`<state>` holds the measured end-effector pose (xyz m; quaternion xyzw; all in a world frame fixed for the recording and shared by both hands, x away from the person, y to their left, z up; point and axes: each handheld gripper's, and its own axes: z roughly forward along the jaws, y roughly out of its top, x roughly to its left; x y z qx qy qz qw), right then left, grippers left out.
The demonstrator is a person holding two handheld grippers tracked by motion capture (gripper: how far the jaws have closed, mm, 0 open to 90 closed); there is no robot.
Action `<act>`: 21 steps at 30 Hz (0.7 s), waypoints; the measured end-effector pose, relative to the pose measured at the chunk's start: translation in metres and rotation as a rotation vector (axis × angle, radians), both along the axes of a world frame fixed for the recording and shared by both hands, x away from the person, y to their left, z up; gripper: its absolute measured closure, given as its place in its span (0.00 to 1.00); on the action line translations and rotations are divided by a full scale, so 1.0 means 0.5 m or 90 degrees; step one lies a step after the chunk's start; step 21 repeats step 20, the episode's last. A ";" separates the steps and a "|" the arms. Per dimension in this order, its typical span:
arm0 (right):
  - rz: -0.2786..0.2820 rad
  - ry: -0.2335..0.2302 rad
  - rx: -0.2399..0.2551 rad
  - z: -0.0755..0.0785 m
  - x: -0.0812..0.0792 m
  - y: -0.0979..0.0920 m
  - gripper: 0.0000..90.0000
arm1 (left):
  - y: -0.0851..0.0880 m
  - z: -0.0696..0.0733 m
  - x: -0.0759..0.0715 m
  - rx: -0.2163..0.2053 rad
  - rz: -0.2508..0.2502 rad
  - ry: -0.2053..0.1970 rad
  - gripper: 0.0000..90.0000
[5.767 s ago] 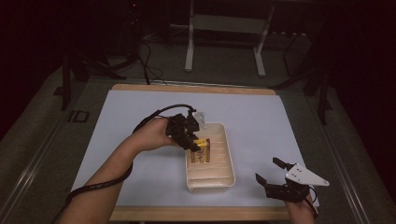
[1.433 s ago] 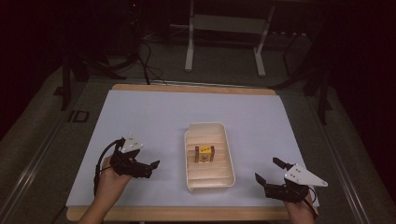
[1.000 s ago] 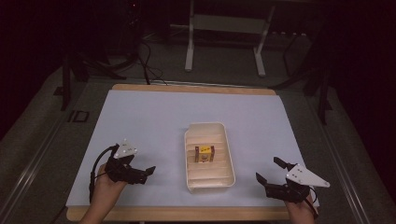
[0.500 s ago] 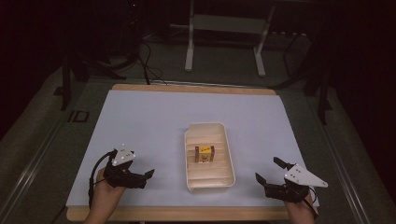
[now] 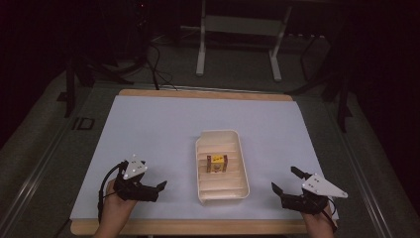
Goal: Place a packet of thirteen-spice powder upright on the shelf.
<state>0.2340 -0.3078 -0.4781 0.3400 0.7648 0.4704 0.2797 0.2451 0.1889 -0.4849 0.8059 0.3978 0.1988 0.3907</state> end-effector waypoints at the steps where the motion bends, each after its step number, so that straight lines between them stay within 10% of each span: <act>1: -0.001 0.001 0.001 0.000 0.000 0.000 0.16 | 0.000 0.000 0.000 -0.001 0.000 0.000 0.02; 21: 0.008 0.007 0.004 -0.001 0.002 0.000 0.16 | 0.003 -0.003 0.001 -0.008 0.002 0.001 0.02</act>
